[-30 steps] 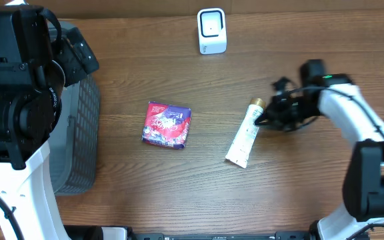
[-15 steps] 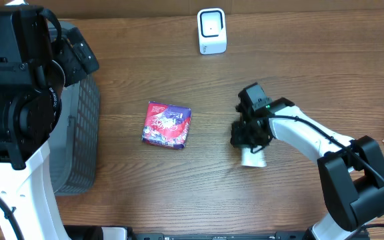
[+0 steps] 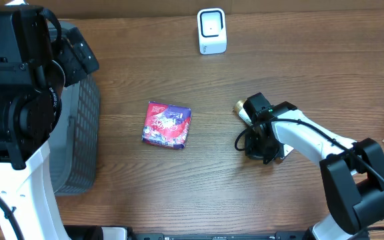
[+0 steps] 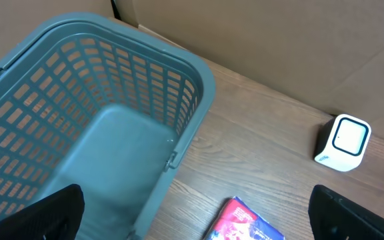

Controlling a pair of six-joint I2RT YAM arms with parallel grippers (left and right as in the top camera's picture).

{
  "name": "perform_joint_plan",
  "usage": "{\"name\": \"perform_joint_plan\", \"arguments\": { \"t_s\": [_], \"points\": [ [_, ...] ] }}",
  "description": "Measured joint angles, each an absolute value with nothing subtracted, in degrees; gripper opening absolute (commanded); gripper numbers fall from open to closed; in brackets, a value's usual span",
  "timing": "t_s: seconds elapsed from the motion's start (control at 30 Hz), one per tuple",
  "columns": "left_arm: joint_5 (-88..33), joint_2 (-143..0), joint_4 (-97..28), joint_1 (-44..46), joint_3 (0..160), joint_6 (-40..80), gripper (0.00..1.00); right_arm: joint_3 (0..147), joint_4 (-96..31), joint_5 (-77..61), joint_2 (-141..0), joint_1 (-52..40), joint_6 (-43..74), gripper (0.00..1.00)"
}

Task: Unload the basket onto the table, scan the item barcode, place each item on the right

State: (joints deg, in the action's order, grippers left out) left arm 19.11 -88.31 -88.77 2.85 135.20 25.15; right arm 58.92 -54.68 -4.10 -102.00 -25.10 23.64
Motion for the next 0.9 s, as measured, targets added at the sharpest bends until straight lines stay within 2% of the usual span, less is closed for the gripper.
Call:
{"name": "perform_joint_plan", "arguments": {
  "t_s": [0.07,0.1,0.23,0.4,0.53,0.63,0.73,0.83,0.9],
  "points": [
    [19.11,-88.31,-88.77,2.85,135.2,25.15,1.0,59.92,-56.51,-4.32,-100.47,-25.1,22.74,0.77],
    [19.11,-88.31,-88.77,2.85,135.2,25.15,1.0,60.58,-57.04,-4.49,-99.44,-25.1,22.2,0.81],
    [19.11,-88.31,-88.77,2.85,135.2,25.15,1.0,63.96,-59.02,-5.08,-94.3,-25.17,18.13,0.88],
    [19.11,-88.31,-88.77,2.85,135.2,25.15,1.0,65.69,-59.13,-1.83,-89.8,-26.0,14.92,0.88],
    [19.11,-88.31,-88.77,2.85,135.2,25.15,1.0,65.67,-57.12,7.05,-90.39,-28.62,13.93,0.89],
    [19.11,-88.31,-88.77,2.85,135.2,25.15,1.0,65.67,-53.63,15.2,-91.0,-31.83,13.47,0.96],
    [19.11,-88.31,-88.77,2.85,135.2,25.15,1.0,65.67,-49.93,23.9,-92.58,-35.27,11.33,0.98],
    [19.11,-88.31,-88.77,2.85,135.2,25.15,1.0,65.67,-50.72,26.61,-95.18,-35.68,9.93,1.0],
    [19.11,-88.31,-88.77,2.85,135.2,25.15,1.0,65.65,-53.28,23.83,-96.18,-35.42,13.17,1.0]
  ]
}}
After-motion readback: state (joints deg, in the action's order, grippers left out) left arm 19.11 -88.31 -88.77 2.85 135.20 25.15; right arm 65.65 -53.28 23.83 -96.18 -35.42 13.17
